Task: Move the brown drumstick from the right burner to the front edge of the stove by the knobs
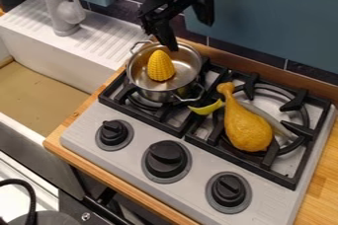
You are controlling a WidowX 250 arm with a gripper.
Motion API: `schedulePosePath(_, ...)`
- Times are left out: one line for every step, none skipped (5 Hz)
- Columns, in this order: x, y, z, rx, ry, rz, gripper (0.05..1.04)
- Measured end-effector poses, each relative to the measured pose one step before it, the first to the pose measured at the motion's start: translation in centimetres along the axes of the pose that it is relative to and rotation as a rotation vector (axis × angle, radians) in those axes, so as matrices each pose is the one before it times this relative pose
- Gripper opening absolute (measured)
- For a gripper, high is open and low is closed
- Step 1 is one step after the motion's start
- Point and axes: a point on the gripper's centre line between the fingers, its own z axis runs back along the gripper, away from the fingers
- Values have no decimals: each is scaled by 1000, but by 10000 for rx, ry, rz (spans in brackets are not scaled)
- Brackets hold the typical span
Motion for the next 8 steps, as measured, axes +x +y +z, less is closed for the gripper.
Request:
schedulePosePath(-253, 451, -689, 236, 146, -4, 995)
schedulePosePath(-2318, 915, -514, 221, 234, -705, 995)
schedulePosePath(-2165, -466, 931, -192, -94, -77, 995)
schedulePosePath(-1656, -768, 1562, -494, -307, 527, 995)
schedulePosePath(-2092, -828, -739, 226, -737, 845, 995)
schedulePosePath(-1648, -65, -1744, -197, -817, 327, 995)
schedulePosePath(-263, 348, -2166, 524, -592, -9, 995)
schedulePosePath(-9, -294, -1763, 137, -479, -248, 995)
